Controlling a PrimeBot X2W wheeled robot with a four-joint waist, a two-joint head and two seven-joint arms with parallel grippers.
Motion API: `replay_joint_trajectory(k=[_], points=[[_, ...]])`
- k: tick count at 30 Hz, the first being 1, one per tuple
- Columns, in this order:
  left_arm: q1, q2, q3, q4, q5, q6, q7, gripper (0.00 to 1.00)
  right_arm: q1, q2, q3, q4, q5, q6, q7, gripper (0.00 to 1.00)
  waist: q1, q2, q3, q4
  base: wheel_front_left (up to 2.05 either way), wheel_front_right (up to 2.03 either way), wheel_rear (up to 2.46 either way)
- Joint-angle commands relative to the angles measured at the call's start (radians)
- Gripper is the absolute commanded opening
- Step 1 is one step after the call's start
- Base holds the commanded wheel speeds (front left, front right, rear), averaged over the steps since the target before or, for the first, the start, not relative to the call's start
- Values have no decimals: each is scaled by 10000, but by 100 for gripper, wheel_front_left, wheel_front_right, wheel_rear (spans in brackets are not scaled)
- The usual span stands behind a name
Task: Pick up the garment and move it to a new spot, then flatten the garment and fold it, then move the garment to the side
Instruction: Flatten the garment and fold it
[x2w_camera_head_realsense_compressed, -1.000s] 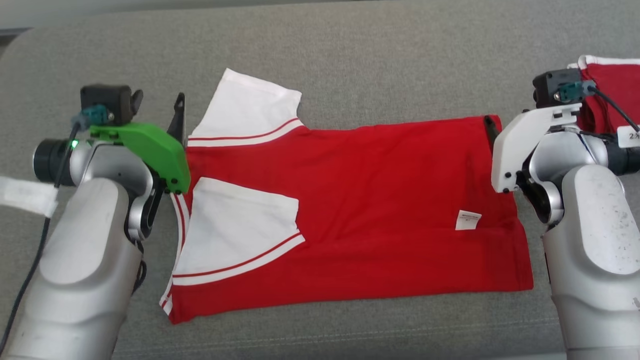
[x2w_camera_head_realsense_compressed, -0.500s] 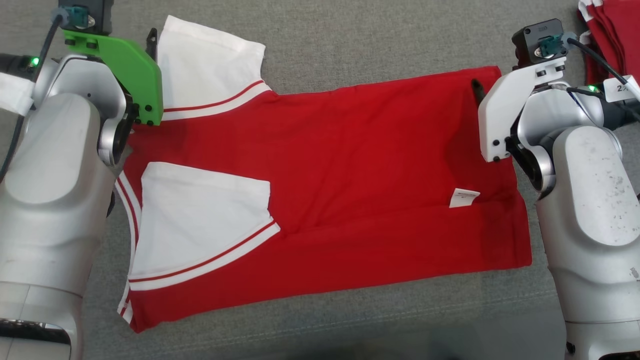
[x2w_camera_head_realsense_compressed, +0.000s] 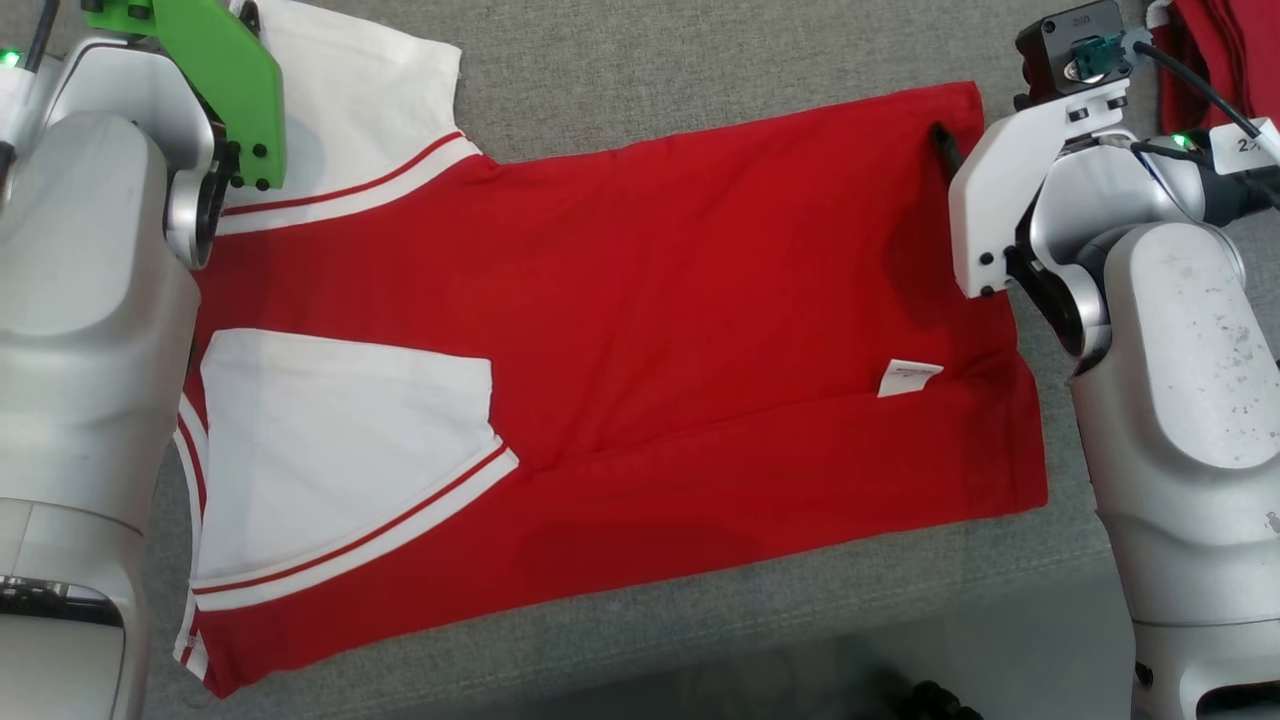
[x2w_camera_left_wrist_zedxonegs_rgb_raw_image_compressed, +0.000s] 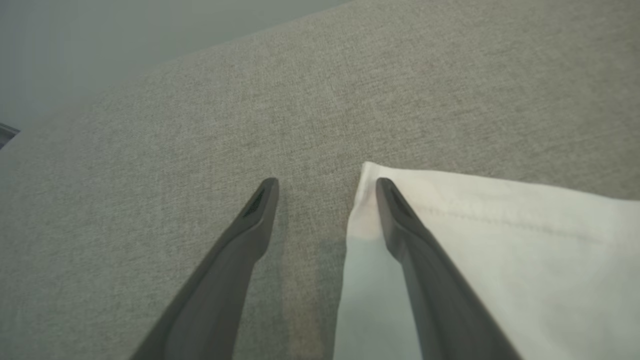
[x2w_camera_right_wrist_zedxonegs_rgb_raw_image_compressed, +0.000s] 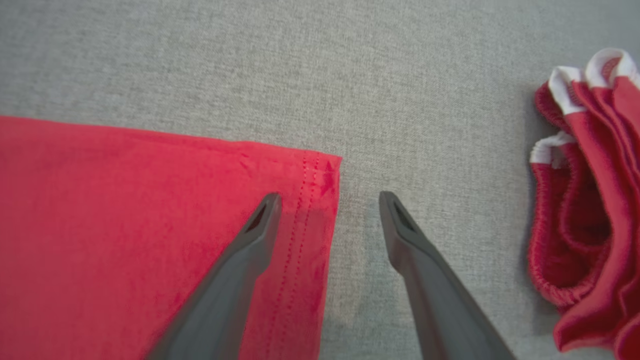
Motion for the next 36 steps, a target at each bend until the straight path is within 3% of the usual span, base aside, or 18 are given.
replay_joint_trajectory(k=[1, 8, 9, 10, 12, 13, 15, 26, 36], points=[[-134, -25, -2, 104, -31, 75, -100, 100, -105, -46, 0, -43, 55, -5, -59, 100, -2, 0, 90, -57, 0, 0, 0], [-328, -91, -132, 609, -84, -77, -99, 97, -135, -54, 12, -84, 155, -5, -34, 100, -2, 0, 202, -90, 0, 0, 0], [-342, -109, -152, 666, -104, -87, -62, 79, -138, -55, 13, -96, 170, -5, -24, 100, -2, 0, 220, -88, 0, 0, 0], [-331, -204, -184, 808, -203, -234, 34, 47, -126, -79, 18, -124, 188, -5, 10, 100, -2, 0, 256, -68, 0, 0, 0], [-348, -281, -234, 948, -249, -415, 148, 34, -135, -103, 9, -149, 222, -5, 43, 100, -2, 0, 288, -42, 0, 0, 0], [-339, -313, -250, 1006, -304, -487, 197, 19, -153, -120, 9, -158, 236, -5, 64, 100, -2, 0, 303, -32, 0, 0, 0], [-374, -344, -269, 1082, -331, -543, 172, 0, -214, -144, 14, -183, 262, -5, 115, 100, -2, 0, 338, -22, 0, 0, 0], [-334, -766, -372, 1461, -501, -467, -319, 0, -432, -390, -269, -451, 297, -5, -107, 100, -2, 0, 295, 219, 0, 0, 0], [-401, -996, -451, 1853, -658, -532, -579, 0, -447, -939, 289, -58, 573, -6, 756, 100, -2, 0, 195, 413, 0, 0, 0]])
